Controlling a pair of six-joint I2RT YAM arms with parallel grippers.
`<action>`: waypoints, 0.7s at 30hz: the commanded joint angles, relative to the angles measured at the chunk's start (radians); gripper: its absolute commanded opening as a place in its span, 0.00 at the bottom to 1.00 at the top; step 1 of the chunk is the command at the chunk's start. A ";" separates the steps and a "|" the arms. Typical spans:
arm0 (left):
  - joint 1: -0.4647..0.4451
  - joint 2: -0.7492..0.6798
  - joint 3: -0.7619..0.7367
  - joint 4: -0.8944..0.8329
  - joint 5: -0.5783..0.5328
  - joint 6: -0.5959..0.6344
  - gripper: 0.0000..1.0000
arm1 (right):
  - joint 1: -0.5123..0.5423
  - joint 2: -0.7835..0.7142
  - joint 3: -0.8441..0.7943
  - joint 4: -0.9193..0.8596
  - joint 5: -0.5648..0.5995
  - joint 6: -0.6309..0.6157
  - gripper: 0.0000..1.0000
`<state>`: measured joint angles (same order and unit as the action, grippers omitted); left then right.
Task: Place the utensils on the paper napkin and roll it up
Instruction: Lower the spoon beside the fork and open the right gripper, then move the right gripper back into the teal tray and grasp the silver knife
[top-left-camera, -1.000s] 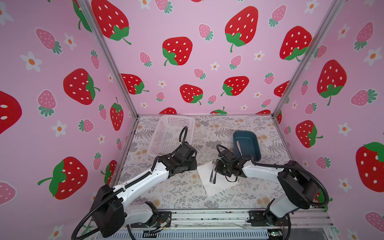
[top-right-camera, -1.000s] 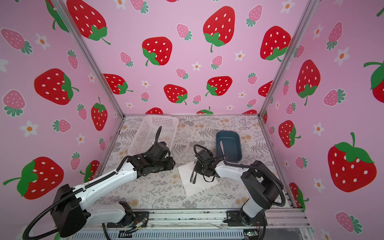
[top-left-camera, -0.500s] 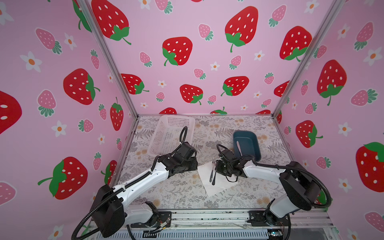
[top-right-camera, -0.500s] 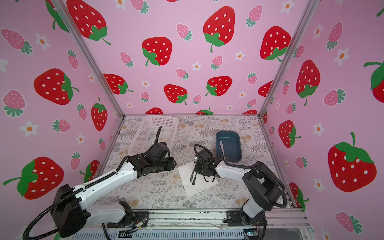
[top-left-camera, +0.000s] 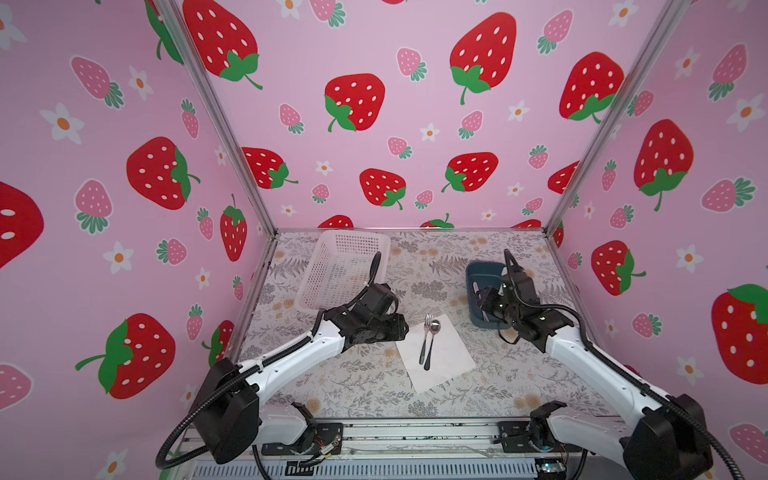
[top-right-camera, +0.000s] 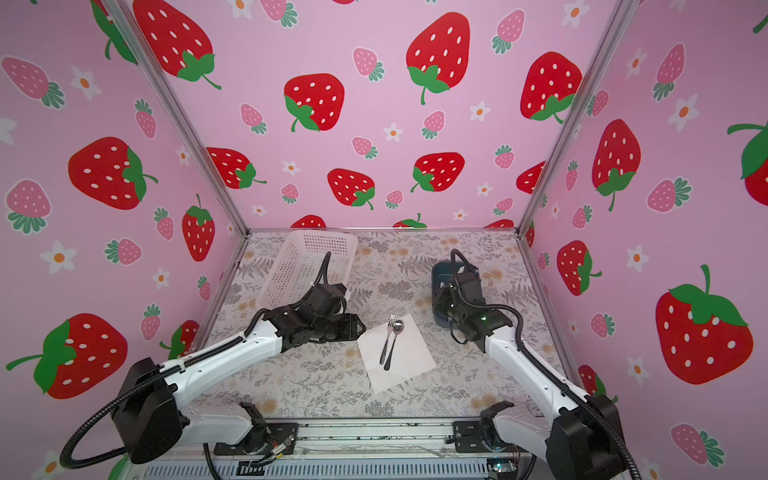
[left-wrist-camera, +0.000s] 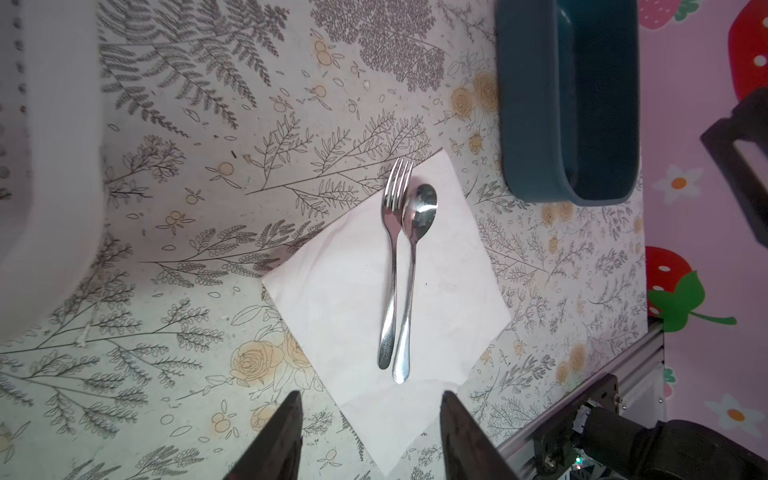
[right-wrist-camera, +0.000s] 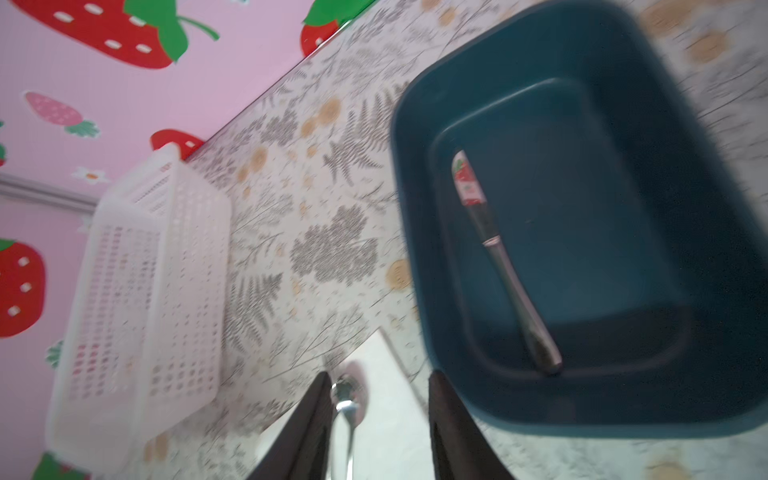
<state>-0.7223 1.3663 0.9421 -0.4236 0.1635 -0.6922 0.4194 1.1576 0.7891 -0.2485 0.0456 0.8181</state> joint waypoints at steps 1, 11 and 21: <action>-0.015 0.061 0.068 0.009 0.059 0.022 0.52 | -0.083 0.075 0.024 -0.109 -0.093 -0.181 0.39; -0.020 0.360 0.279 -0.143 -0.020 0.050 0.26 | -0.136 0.308 0.144 -0.169 -0.124 -0.339 0.35; -0.016 0.569 0.433 -0.221 -0.032 0.064 0.09 | -0.173 0.384 0.179 -0.160 -0.141 -0.404 0.31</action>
<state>-0.7395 1.9064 1.3342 -0.5842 0.1448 -0.6411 0.2539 1.5265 0.9428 -0.3885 -0.0814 0.4568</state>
